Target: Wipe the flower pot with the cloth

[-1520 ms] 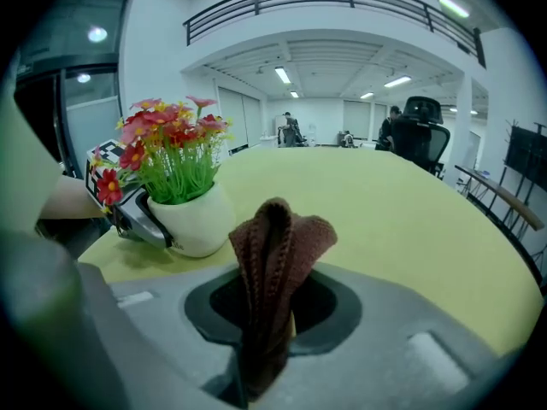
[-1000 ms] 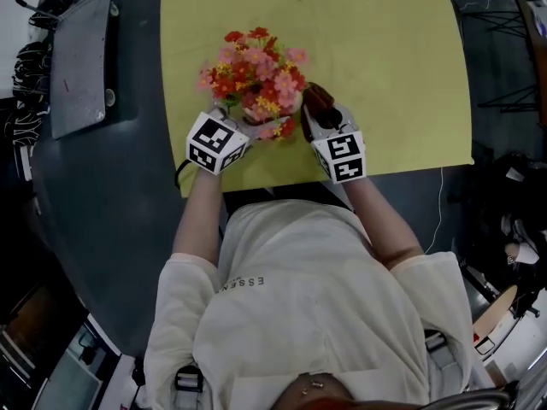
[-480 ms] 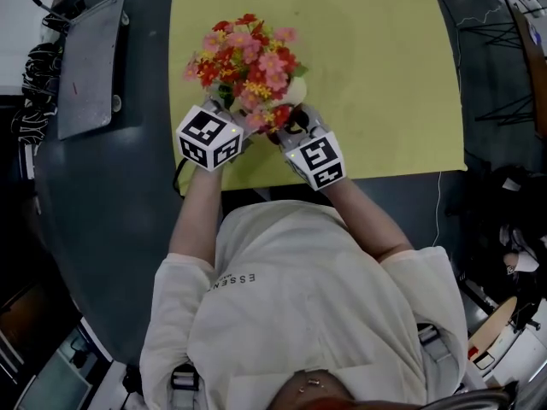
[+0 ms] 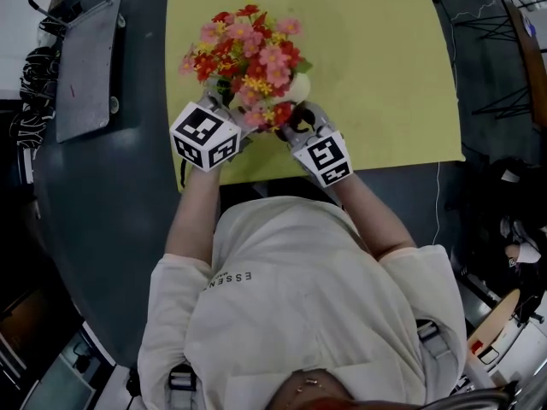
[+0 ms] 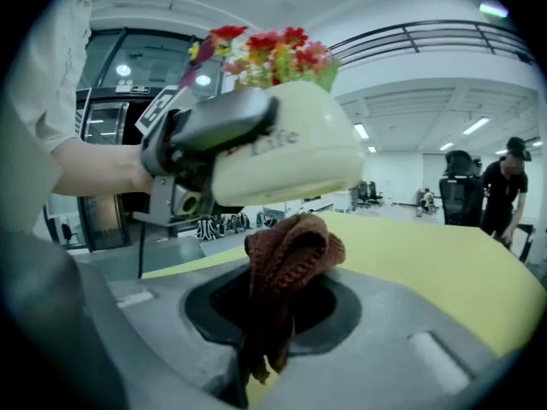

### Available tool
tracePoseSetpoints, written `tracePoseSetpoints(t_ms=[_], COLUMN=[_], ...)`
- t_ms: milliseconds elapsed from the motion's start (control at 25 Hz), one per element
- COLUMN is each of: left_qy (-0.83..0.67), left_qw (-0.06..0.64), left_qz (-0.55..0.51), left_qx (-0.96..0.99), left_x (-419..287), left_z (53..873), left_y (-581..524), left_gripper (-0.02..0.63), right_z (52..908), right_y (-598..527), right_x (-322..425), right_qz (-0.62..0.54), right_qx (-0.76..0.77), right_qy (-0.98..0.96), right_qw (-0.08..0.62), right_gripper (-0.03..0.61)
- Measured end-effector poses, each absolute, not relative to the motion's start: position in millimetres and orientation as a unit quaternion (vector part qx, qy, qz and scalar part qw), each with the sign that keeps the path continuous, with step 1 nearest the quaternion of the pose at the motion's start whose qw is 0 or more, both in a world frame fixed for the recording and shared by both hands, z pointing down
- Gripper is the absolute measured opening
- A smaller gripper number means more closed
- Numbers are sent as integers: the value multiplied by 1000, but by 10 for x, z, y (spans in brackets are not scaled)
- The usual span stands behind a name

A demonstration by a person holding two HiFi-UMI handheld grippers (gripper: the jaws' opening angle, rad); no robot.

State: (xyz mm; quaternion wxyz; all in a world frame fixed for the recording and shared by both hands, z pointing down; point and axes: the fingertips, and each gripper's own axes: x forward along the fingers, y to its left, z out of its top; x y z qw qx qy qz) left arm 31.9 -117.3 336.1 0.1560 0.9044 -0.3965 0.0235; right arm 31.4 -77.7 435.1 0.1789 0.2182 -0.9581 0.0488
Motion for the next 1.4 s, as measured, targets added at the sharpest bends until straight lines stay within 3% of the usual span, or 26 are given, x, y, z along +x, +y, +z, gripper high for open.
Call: tracePoseSetpoints(t_ms=[240, 720, 1160, 1400], left_qy=[-379, -357, -367, -385], left_qw=[154, 160, 161, 163], left_qz=[6, -15, -15, -5], left_qx=[913, 920, 916, 908], left_x=[405, 501, 482, 422], left_z=[3238, 3130, 3212, 3322], left_y=[-1042, -990, -1003, -1021], left_gripper=[565, 565, 565, 565], right_z=[4081, 3772, 3918, 4171], right_y=[-1251, -1181, -641, -624], right_x=[677, 477, 124, 405], right_qz=[38, 33, 49, 70], right_qx=[301, 279, 174, 154], right_qy=[-942, -957, -980, -979], right_qw=[147, 76, 83, 114], right_gripper=[58, 58, 57, 58])
